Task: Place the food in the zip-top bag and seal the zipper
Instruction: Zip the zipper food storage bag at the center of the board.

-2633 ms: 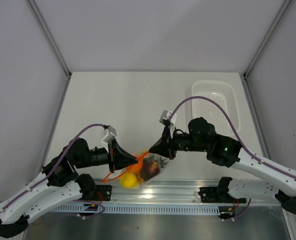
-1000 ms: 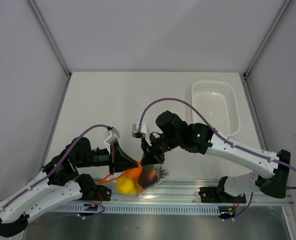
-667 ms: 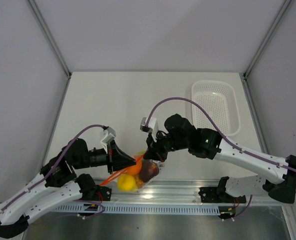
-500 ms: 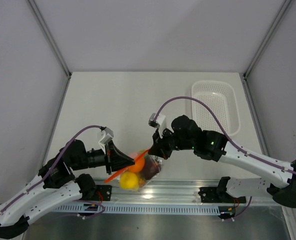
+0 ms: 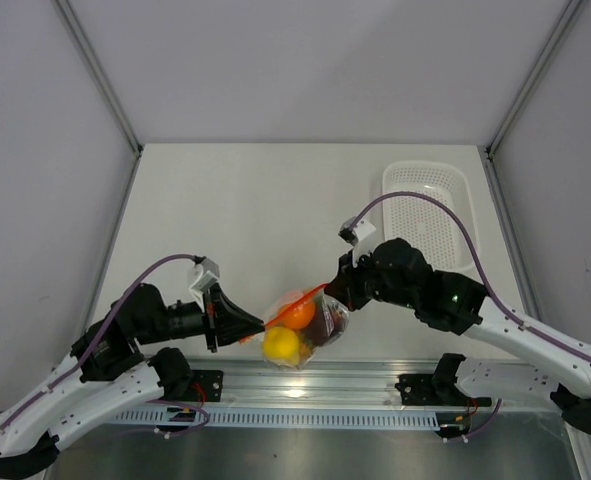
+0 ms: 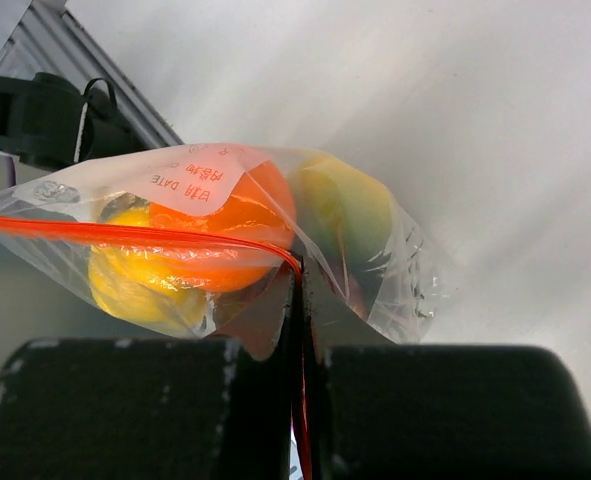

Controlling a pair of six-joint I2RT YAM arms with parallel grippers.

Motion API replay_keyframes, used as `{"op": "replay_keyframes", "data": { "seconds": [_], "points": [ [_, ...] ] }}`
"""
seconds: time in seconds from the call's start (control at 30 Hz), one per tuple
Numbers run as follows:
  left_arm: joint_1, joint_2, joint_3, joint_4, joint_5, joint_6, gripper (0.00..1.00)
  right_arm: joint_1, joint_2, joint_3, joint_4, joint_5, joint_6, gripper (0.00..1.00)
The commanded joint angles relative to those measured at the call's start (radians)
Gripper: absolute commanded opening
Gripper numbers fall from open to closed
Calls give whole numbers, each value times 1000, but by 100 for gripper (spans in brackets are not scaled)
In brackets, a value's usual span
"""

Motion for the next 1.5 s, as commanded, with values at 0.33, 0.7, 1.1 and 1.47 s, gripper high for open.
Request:
{"op": "replay_keyframes", "data": {
  "seconds": [0.33,0.7,1.1,1.47],
  "points": [
    [-4,-22,2,20,28,-6,1,-19,-152,-75,-115,193,85,0],
    [-4,-22,-20,31,28,-6,1,-20,-206,-133,-136,206,113,0],
    [-4,5,-36,64,22,-11,17,-19,-149,-158,-49,138,117,0],
    [-4,-36,14,-41,-113,0,99,-28,25,-78,28,124,57,0]
  ]
}}
